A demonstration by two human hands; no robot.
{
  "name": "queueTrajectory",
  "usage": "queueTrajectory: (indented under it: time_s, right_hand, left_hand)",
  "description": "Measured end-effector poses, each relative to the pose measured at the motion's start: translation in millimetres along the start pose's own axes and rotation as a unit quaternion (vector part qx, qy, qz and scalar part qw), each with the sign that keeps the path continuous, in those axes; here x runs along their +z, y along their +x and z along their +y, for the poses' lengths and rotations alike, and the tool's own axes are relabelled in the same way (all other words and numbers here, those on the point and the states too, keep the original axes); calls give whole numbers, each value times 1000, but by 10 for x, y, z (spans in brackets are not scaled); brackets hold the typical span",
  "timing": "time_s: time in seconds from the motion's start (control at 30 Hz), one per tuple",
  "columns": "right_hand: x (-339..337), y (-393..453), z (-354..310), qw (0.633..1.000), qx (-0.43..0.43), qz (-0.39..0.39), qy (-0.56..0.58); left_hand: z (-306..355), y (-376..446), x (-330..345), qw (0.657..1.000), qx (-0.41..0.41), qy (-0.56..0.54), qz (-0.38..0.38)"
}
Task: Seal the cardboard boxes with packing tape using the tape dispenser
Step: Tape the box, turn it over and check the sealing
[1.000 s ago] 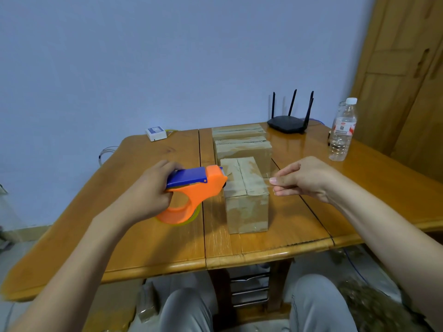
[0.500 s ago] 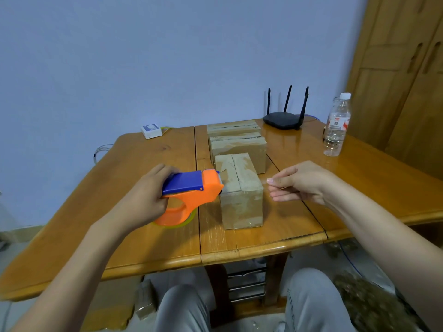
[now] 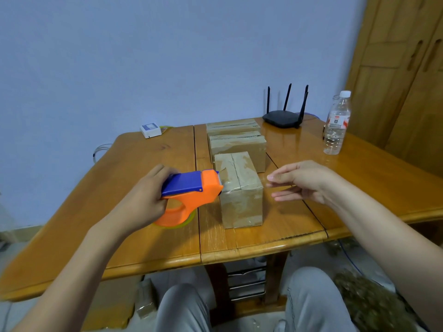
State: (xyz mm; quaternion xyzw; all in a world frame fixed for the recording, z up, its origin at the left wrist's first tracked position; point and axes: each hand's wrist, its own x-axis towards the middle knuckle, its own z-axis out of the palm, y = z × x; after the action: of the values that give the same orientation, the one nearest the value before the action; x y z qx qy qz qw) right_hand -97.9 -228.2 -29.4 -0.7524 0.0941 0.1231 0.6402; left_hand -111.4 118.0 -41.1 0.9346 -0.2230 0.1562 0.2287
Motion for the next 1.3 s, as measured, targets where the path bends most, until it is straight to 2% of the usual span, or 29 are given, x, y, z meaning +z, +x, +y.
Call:
queueTrajectory:
  time_s: [0.47, 1.3]
  right_hand:
    - [51, -49, 52, 997, -70, 40, 0]
    - [134, 31, 143, 994, -73, 79, -1]
  left_hand:
    - [-48, -3, 12, 1000, 1, -12, 9]
    - [-165, 23, 112, 1000, -19, -11, -18]
